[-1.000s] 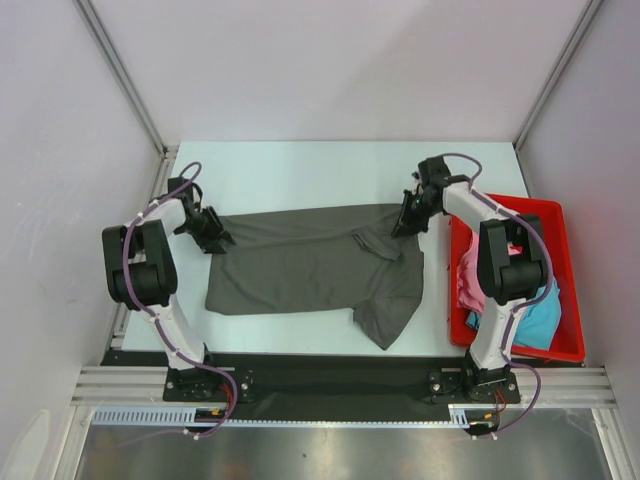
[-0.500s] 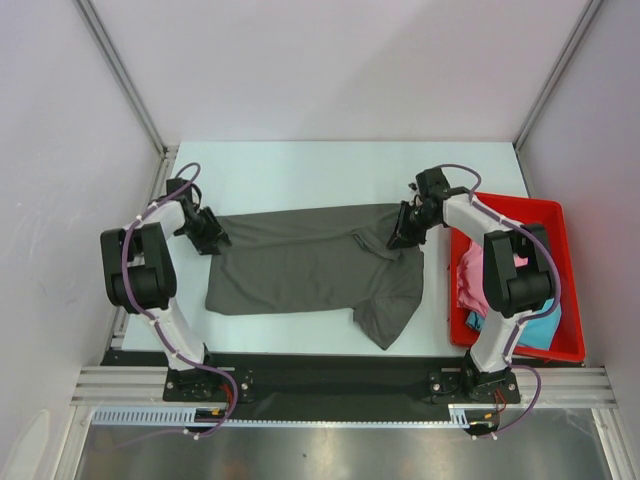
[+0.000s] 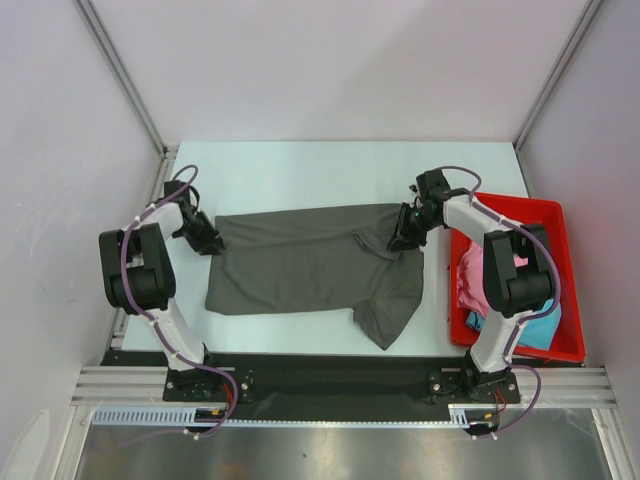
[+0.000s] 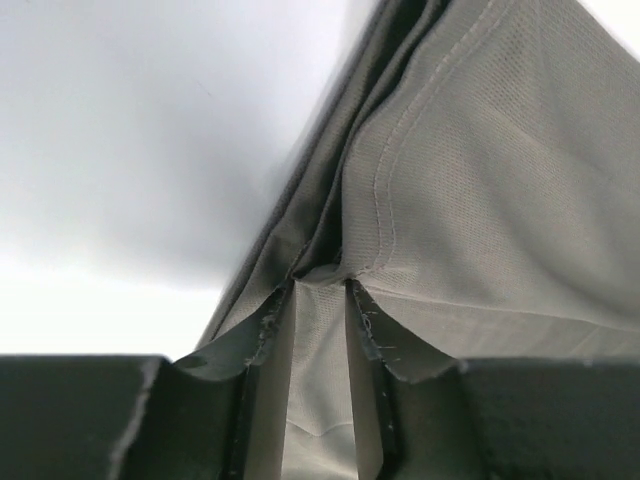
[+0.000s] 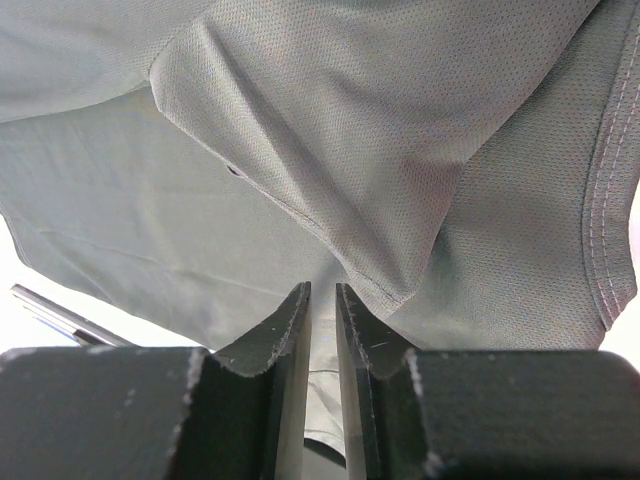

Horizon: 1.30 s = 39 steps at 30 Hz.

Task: Fold and stack the t-shirts
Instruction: Fold the tshirt

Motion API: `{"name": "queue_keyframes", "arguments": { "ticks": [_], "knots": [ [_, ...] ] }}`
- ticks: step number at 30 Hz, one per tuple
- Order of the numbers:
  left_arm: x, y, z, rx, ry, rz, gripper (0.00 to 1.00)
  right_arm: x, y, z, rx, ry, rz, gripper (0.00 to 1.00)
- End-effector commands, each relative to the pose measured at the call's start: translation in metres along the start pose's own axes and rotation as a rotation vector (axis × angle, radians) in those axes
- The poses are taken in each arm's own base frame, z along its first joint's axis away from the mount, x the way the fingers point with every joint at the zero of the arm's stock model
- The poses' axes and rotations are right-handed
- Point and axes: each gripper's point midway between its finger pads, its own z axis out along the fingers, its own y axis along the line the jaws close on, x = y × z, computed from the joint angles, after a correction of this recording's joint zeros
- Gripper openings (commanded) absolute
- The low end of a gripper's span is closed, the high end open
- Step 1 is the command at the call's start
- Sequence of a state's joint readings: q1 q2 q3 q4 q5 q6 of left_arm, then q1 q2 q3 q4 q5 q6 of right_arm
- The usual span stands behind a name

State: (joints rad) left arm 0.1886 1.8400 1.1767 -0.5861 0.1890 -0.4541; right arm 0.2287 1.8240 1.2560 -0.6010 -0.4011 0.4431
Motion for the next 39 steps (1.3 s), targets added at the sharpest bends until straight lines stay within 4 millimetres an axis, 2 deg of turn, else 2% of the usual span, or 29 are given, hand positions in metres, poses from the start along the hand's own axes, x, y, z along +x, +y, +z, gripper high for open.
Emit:
{"name": "queue_keyframes", "arguments": {
  "ticks": [1,2,3,7,14,18,20,22,23,26,28,29,31,33,34,39],
  "knots": [
    [-0.021,-0.004,-0.004,0.005,-0.051,0.002,0.34,-0.005,0.006,-0.009,-0.026,-0.030,-0.021,0.22],
    [-0.022,-0.004,-0.005,0.005,-0.051,0.002,0.41,-0.005,0.006,-0.008,-0.026,-0.028,-0.020,0.22],
    [-0.023,-0.004,-0.005,0.001,-0.053,-0.001,0.45,-0.005,0.005,-0.008,-0.026,-0.026,-0.018,0.21],
    [-0.025,-0.003,-0.009,-0.004,-0.072,0.002,0.45,-0.006,0.006,-0.008,-0.030,-0.029,-0.018,0.21],
    [-0.024,-0.005,0.004,0.011,-0.041,-0.004,0.33,-0.008,0.005,-0.008,-0.027,-0.032,-0.017,0.20],
    [-0.026,-0.007,0.002,0.014,-0.050,0.001,0.29,-0.008,0.003,-0.006,-0.024,-0.030,-0.014,0.20],
    [-0.028,-0.009,0.000,0.020,-0.052,0.002,0.23,-0.008,0.003,-0.005,-0.026,-0.023,-0.014,0.21],
    [-0.028,-0.010,-0.002,0.015,-0.045,0.006,0.18,-0.008,0.002,-0.004,-0.024,-0.019,-0.010,0.24],
    [-0.028,-0.011,-0.004,0.019,-0.045,0.007,0.16,-0.006,0.000,-0.004,-0.016,-0.009,0.001,0.30],
    [-0.027,-0.012,-0.010,0.018,-0.044,0.009,0.16,-0.002,-0.005,-0.001,-0.006,0.012,0.036,0.40],
    [-0.028,-0.012,-0.012,0.016,-0.048,0.014,0.18,0.002,-0.005,0.002,-0.030,0.025,0.065,0.43],
    [-0.029,-0.012,-0.012,0.015,-0.049,0.016,0.21,0.002,-0.003,0.003,-0.041,0.026,0.092,0.44],
    [-0.029,-0.012,-0.011,0.014,-0.044,0.021,0.20,0.002,0.000,0.004,-0.062,0.024,0.111,0.44],
    [-0.028,-0.012,-0.009,0.017,-0.043,0.020,0.11,0.002,-0.004,0.002,-0.030,0.016,0.132,0.43],
    [-0.027,-0.012,-0.008,0.025,-0.037,0.018,0.01,0.005,-0.006,0.000,-0.011,0.018,0.135,0.43],
    [-0.024,-0.012,-0.012,0.025,-0.041,0.020,0.00,0.009,-0.016,-0.006,0.008,0.017,0.144,0.43]
  ]
}}
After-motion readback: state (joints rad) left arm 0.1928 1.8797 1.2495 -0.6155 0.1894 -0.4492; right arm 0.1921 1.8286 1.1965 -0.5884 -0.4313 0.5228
